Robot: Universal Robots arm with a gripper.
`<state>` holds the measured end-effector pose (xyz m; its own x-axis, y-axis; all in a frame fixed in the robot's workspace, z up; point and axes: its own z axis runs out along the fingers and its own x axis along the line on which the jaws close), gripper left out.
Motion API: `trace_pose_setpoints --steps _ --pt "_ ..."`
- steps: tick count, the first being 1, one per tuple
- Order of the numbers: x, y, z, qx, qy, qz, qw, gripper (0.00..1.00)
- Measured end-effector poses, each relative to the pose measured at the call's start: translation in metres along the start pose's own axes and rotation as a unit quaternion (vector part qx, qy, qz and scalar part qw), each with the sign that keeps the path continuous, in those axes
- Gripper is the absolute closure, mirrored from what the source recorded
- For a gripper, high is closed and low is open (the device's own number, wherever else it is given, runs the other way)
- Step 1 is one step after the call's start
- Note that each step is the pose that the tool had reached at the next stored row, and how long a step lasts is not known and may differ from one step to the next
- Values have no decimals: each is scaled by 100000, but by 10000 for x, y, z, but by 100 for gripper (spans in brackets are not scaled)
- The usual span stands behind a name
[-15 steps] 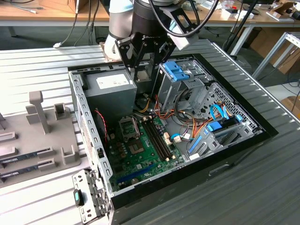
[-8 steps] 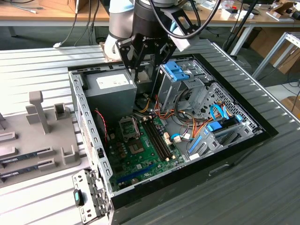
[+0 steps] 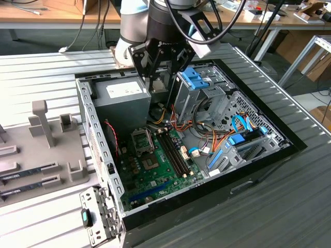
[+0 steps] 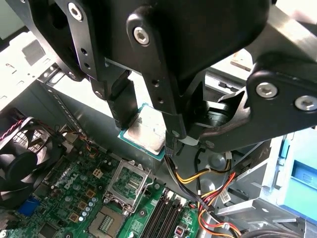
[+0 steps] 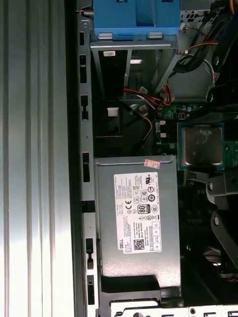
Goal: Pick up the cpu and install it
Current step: 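Pick up the cpu and move it towards the insertion slot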
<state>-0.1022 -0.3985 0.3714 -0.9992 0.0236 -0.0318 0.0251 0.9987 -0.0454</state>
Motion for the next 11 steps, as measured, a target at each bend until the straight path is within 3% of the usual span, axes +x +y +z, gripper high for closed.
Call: trace_pose_setpoints --steps 11 --pt "-1 -48 13 -3 0 3 100000 53"
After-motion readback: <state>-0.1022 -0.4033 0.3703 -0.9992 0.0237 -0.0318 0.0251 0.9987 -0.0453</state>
